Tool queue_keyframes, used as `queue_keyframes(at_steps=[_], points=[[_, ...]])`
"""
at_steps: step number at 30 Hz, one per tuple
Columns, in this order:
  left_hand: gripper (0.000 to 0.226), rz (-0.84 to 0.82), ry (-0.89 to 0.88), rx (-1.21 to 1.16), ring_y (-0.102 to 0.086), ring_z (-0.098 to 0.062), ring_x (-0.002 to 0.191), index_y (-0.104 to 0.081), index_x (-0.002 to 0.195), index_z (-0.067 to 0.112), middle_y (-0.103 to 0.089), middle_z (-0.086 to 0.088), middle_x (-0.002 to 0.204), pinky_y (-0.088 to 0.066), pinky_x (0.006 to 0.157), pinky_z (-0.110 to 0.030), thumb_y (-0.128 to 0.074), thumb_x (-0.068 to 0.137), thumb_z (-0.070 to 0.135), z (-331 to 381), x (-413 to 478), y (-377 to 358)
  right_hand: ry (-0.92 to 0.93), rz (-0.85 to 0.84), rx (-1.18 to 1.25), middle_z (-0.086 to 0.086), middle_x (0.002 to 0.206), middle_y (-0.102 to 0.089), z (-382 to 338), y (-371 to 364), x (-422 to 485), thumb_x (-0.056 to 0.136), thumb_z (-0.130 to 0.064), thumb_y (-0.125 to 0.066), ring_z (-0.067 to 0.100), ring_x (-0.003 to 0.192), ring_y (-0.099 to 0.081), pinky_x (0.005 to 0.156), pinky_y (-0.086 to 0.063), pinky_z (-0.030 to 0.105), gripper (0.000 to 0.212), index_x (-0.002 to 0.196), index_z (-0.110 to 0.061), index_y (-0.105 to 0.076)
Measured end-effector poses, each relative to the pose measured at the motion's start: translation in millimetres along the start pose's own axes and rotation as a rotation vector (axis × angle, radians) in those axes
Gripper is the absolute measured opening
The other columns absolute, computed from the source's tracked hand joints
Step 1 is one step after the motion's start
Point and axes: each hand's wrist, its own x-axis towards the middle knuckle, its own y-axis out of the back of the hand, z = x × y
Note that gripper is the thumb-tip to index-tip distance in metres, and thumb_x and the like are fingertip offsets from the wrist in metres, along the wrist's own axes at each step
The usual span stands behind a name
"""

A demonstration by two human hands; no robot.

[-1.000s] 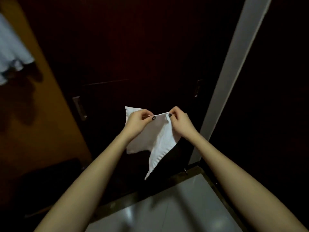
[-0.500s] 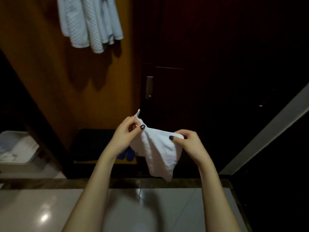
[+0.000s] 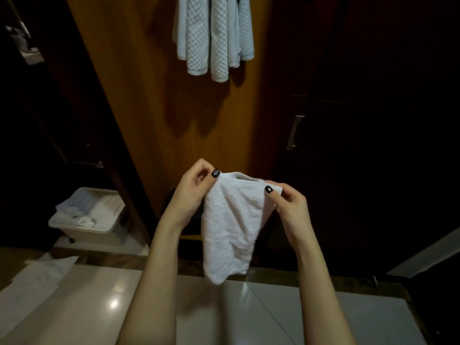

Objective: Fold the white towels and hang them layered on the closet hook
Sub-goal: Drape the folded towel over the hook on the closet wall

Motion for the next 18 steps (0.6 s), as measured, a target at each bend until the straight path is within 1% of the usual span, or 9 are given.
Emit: queue_keyframes(at_steps=[2,4,6,8,11,13,15,17,18], points=[[0.014,0.014,0.003,-0.048,-0.045,-0.019,0.076,-0.057,0.077,0.026,-0.054,-0.009,0.086,-0.036,0.066,-0.027,-0.060,0.090,0.031,0,-1,14,-0.004,-0.061,-0.029,-0.010,0.125,-0.064,2,-11,4,0.091,-0.016,-0.066,0.003,0.114,-0.060,0.087,-0.052,0.020,0.013,0.101,-0.018,-0.074],[0.014,0.005,0.016,-0.109,-0.049,-0.011,0.070,-0.057,0.078,0.025,-0.059,0.001,0.082,-0.040,0.061,-0.020,-0.060,0.091,0.031,0,-3,25,-0.009,-0.125,-0.009,-0.010,0.125,-0.065,4,-22,4,0.092,-0.016,-0.066,0.000,0.114,-0.060,0.087,-0.052,0.019,0.016,0.104,-0.017,-0.075],[0.016,-0.001,0.018,-0.124,-0.050,-0.008,0.068,-0.056,0.080,0.023,-0.059,0.003,0.080,-0.041,0.060,-0.019,-0.061,0.091,0.033,-2,-4,34,0.001,-0.160,0.008,0.000,0.111,-0.073,5,-33,3,0.093,-0.016,-0.064,0.012,0.103,-0.067,0.084,-0.052,0.030,0.015,0.103,-0.015,-0.076],[0.016,-0.002,0.028,-0.103,-0.045,-0.017,0.068,-0.055,0.081,0.023,-0.053,-0.007,0.081,-0.036,0.060,-0.025,-0.060,0.091,0.034,-5,-4,39,0.011,-0.195,-0.007,0.010,0.100,-0.074,5,-42,1,0.094,-0.019,-0.063,0.022,0.091,-0.069,0.079,-0.050,0.039,0.015,0.101,-0.016,-0.076],[0.017,-0.009,0.045,-0.062,-0.036,-0.022,0.074,-0.054,0.081,0.021,-0.048,-0.010,0.087,-0.029,0.062,-0.029,-0.059,0.093,0.033,-6,-5,42,0.002,-0.228,0.004,0.018,0.095,-0.072,2,-51,1,0.093,-0.019,-0.064,0.032,0.083,-0.066,0.073,-0.049,0.042,0.014,0.099,-0.014,-0.076],[0.023,0.000,0.042,-0.030,-0.037,-0.021,0.075,-0.051,0.085,0.012,-0.047,-0.009,0.086,-0.030,0.063,-0.028,-0.058,0.095,0.031,-7,-7,48,0.013,-0.206,0.019,0.014,0.090,-0.074,0,-54,2,0.093,-0.015,-0.063,0.028,0.080,-0.068,0.070,-0.052,0.036,0.013,0.094,-0.011,-0.076],[0.026,0.010,0.024,0.017,-0.041,-0.018,0.077,-0.049,0.087,0.003,-0.047,-0.008,0.086,-0.036,0.066,-0.022,-0.057,0.095,0.026,-6,-10,54,0.034,-0.165,0.026,0.006,0.084,-0.075,-2,-56,1,0.092,-0.011,-0.064,0.017,0.076,-0.070,0.065,-0.055,0.025,0.012,0.089,-0.007,-0.075],[0.030,-0.024,0.013,0.061,-0.048,-0.013,0.080,-0.050,0.087,-0.002,-0.051,-0.010,0.088,-0.041,0.069,-0.015,-0.056,0.093,0.027,-3,-13,59,0.052,-0.125,0.012,0.003,0.077,-0.073,-5,-59,-1,0.092,-0.010,-0.065,0.013,0.070,-0.067,0.061,-0.053,0.022,0.013,0.083,-0.009,-0.074],[0.032,-0.055,0.012,0.085,-0.051,-0.013,0.083,-0.051,0.087,-0.003,-0.053,-0.015,0.090,-0.042,0.072,-0.016,-0.056,0.092,0.028,-2,-15,60,0.060,-0.101,0.003,0.002,0.073,-0.071,-5,-60,-2,0.092,-0.010,-0.065,0.013,0.068,-0.066,0.059,-0.051,0.021,0.014,0.080,-0.011,-0.073]])
